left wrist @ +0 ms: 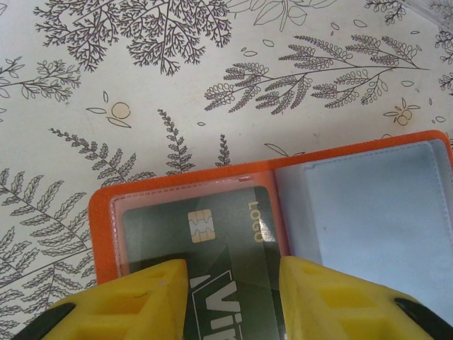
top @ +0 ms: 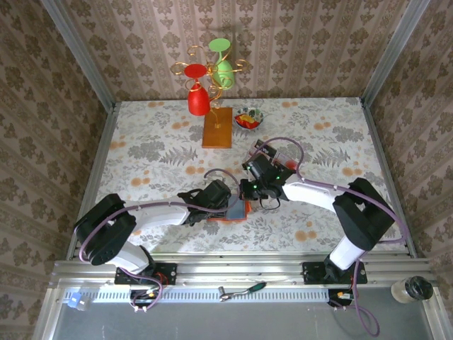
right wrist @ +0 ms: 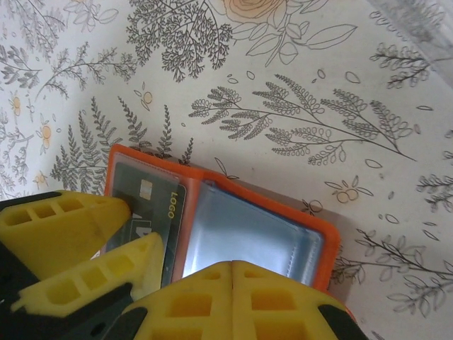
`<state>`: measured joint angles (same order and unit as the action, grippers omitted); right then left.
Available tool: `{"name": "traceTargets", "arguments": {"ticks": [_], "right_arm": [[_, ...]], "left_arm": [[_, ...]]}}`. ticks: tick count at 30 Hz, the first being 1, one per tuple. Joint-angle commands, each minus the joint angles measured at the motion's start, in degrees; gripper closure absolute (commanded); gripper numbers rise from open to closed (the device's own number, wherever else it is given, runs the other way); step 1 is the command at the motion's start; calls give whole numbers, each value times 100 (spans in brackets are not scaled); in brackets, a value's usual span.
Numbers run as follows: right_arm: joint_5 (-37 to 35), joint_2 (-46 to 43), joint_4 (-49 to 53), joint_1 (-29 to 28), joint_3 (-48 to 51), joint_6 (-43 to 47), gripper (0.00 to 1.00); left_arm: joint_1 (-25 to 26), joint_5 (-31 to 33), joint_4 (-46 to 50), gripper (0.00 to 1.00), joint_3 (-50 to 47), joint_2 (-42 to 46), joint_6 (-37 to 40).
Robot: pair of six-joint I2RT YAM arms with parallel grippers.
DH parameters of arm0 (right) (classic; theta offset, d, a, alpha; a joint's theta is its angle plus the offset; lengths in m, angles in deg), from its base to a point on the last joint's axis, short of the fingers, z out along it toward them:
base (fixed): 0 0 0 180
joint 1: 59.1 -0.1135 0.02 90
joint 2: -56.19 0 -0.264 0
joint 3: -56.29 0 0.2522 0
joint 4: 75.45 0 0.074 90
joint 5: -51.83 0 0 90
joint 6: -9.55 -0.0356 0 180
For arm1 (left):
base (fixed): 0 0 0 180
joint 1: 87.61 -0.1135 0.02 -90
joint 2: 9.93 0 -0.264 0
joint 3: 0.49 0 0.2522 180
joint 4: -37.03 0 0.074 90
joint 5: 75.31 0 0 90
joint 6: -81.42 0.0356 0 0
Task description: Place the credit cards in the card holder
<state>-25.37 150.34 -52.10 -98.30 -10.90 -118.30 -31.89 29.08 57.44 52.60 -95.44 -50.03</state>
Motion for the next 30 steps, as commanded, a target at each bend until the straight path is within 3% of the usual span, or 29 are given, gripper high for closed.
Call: {"name": "traceTargets", "arguments": {"ticks": [1,10,30], "right_arm": [[58,282,287,-35,-200,66,100],[-120,635,303,-26,-162,154,100],[345,888,-347,-123,-28,-301,100]], "left_arm": [[-47,40,-84,60,-86,44,133],[-48,8,-164,60,-128,87,181],[-53,-176,-314,54,-147,-15,392]]}}
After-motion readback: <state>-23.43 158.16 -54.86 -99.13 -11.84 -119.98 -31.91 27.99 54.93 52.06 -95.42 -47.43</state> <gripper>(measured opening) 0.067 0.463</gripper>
